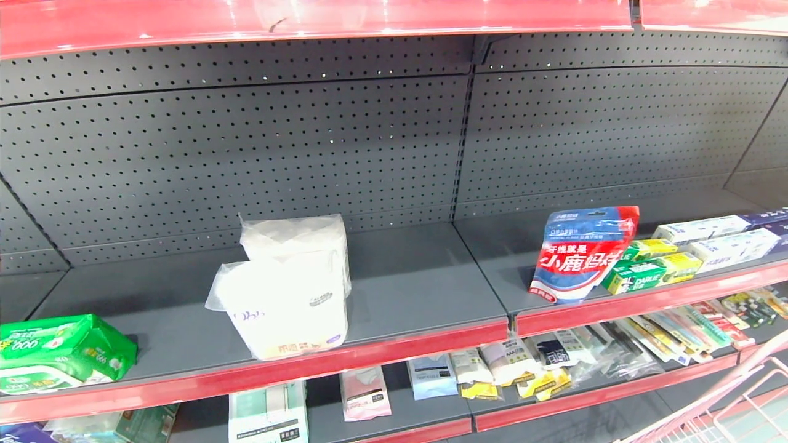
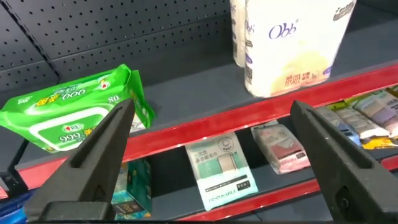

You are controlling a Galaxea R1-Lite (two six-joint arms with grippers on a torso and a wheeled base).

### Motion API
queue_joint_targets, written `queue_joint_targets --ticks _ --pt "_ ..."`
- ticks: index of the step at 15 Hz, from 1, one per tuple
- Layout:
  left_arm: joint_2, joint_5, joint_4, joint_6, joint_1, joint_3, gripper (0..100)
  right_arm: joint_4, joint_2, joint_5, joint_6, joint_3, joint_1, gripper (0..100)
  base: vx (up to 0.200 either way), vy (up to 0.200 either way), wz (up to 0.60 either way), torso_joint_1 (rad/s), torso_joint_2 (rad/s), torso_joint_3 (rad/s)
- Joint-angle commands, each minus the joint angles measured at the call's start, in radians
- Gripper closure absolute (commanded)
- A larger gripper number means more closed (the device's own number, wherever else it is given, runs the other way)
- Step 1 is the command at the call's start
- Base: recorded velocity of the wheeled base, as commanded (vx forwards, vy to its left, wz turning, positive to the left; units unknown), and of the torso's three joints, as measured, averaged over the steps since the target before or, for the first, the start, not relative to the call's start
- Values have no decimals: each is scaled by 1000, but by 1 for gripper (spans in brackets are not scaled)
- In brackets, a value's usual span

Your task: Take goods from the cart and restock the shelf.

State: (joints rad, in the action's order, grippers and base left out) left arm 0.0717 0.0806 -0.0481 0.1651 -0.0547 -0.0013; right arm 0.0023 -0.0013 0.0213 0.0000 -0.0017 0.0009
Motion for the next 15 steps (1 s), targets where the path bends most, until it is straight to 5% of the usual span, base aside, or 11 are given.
queue_joint_targets --ticks 1,5,12,14,15 --pt "5 1 1 1 -1 0 0 1 1 0 0 0 -1 0 0 0 600 2 7 2" --pt "5 1 1 2 -1 1 0 1 1 0 0 0 1 0 0 0 600 5 7 0" --pt "5 1 -1 -1 -1 0 0 1 1 0 -2 0 1 0 0 0 0 0 0 0" --pt "5 -4 -1 -12 1 1 0 1 1 0 -2 0 1 0 0 0 0 0 0 0" --pt "5 -21 -3 -44 -1 1 0 1 1 2 -2 2 1 0 0 0 0 0 0 0"
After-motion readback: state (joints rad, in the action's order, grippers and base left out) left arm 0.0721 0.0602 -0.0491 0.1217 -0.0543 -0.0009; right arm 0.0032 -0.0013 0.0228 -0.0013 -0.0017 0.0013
